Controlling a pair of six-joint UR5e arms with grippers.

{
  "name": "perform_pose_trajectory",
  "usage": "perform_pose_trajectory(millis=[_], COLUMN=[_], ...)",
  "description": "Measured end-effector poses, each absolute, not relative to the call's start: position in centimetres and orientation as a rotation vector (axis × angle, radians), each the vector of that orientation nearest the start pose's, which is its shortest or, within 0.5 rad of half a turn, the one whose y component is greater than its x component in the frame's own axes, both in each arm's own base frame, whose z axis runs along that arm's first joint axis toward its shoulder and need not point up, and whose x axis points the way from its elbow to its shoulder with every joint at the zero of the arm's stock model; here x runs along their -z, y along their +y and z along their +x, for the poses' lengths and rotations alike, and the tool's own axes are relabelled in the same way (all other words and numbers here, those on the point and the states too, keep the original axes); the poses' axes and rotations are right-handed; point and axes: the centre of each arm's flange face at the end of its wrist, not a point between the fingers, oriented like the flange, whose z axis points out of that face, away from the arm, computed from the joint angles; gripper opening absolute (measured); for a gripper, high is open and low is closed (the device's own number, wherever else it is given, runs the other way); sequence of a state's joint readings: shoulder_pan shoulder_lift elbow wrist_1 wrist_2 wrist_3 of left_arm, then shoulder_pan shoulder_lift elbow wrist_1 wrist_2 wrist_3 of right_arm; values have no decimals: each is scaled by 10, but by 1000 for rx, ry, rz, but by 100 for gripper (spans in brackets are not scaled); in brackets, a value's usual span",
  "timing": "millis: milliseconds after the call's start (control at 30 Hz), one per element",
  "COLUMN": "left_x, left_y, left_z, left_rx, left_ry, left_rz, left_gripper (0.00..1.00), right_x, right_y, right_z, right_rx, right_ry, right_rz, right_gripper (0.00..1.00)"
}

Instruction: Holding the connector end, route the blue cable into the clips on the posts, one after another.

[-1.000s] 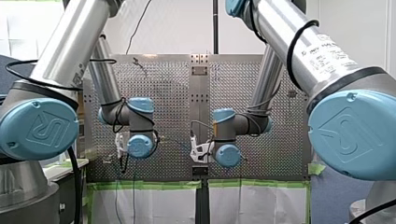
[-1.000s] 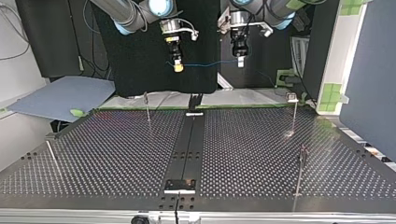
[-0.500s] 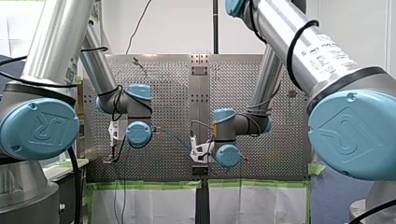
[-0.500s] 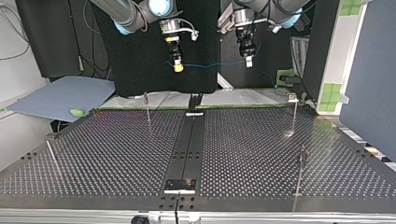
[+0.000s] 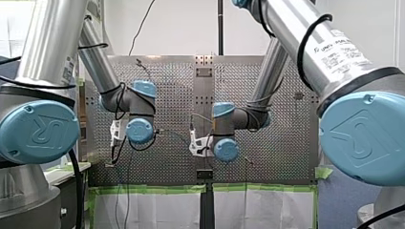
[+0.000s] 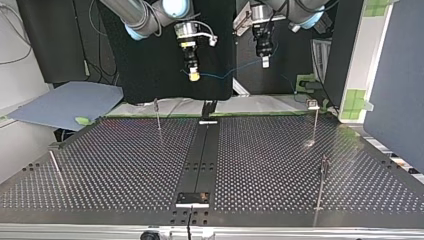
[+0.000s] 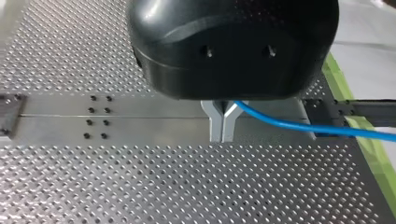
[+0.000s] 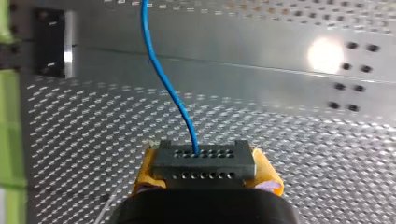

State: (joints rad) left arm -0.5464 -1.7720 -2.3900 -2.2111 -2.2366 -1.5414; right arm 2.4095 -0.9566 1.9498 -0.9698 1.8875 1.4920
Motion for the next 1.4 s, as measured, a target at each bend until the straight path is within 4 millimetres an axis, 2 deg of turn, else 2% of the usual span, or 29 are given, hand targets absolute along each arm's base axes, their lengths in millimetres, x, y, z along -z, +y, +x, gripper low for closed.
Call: perform_pose_trajectory(millis=[467,600,1000,1167,1300,1400], left_x=[-175,-189,-265,-299,-319,-333], left_y=[-234,-231,-231,-229,-228,-226], left_z=[266,270,296,304,312,318], left_rx=[-168,-167,-110,-70,-49,-37], left_ry=[1634,1621,1519,1472,1453,1442], left_rz=[-95,-124,-232,-285,-314,-337], left_gripper=[0,0,0,0,0,0], right_x=[-155,-187,-292,-328,-360,-374], right_y=[-291,-293,-294,-292,-292,-292], right_z=[497,508,527,527,526,527], right_rx=[-1655,-1709,-1864,-1945,-2017,-2048], right_ry=[-812,-770,-687,-669,-663,-659], right_rz=[1641,1632,1572,1542,1490,1468], right_gripper=[0,0,0,0,0,0])
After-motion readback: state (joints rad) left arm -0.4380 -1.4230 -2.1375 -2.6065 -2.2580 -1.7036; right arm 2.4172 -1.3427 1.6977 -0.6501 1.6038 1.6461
